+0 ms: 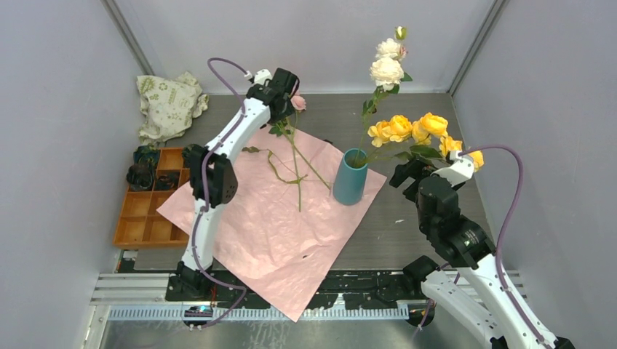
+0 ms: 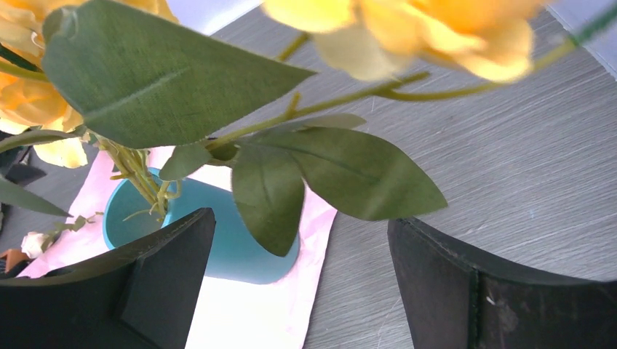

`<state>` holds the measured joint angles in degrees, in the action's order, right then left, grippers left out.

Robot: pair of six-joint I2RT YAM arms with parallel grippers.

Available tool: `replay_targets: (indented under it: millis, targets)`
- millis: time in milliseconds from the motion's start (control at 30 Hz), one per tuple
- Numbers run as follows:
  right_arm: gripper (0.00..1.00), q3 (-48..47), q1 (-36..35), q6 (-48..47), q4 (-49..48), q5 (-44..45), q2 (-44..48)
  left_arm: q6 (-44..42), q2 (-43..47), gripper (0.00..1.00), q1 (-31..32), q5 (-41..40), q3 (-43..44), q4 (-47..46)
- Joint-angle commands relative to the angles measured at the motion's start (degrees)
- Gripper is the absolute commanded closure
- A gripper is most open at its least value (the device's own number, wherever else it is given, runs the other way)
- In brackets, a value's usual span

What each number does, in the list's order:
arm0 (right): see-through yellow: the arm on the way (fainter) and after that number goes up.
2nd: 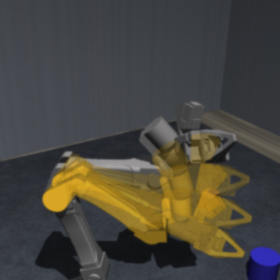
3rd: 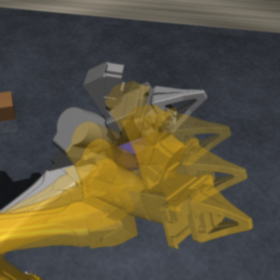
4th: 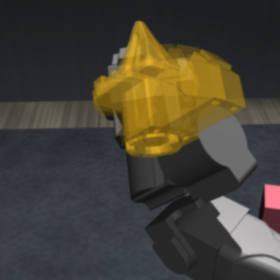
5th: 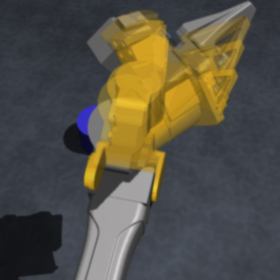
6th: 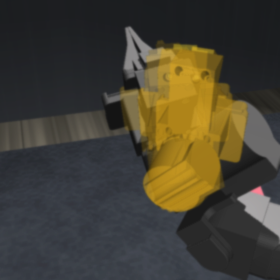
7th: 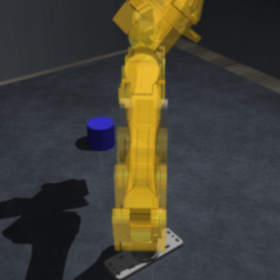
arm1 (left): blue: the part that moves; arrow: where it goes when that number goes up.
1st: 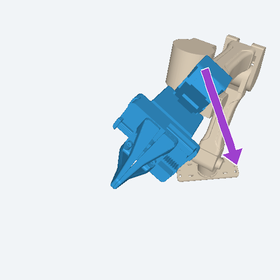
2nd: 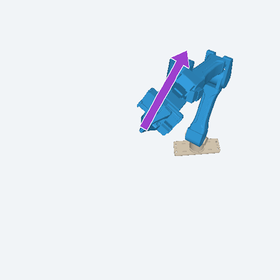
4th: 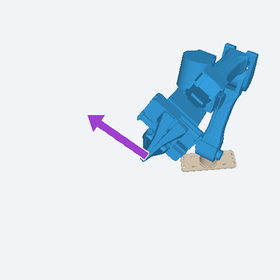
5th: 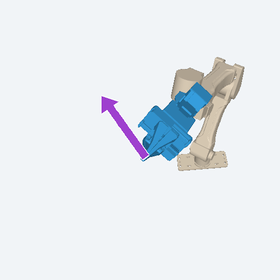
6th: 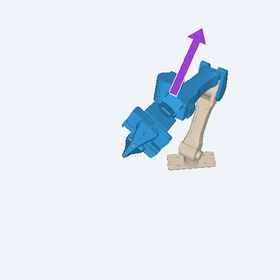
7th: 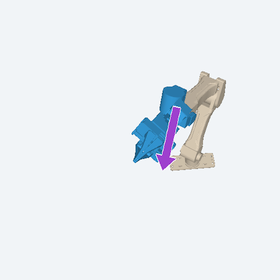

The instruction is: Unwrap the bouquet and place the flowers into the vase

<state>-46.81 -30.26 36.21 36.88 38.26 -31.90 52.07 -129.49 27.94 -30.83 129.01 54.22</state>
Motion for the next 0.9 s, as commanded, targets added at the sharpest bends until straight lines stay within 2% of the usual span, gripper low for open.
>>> replay_targets:
  millis: [0, 167, 400, 867]
  targets:
    - [0.06, 0.3, 0.0, 0.8, -3.5, -0.8, -1.6, -6.6, -6.5, 0.27, 0.1, 3.1, 10.0, 1.1]
    - [0.06, 0.7, 0.0, 0.8, -4.4, -1.2, -2.8, -12.0, -8.8, 0.27, 0.1, 4.7, 8.6, -8.3]
    - [0.06, 1.1, 0.1, 0.8, -5.5, -1.7, -4.3, -17.6, -11.8, 0.27, 0.1, 8.2, 8.6, -16.2]
    - [0.06, 0.6, 0.1, 0.1, -5.6, -1.5, -5.4, -19.1, -20.7, 0.33, 0.1, 8.9, 14.5, -19.0]
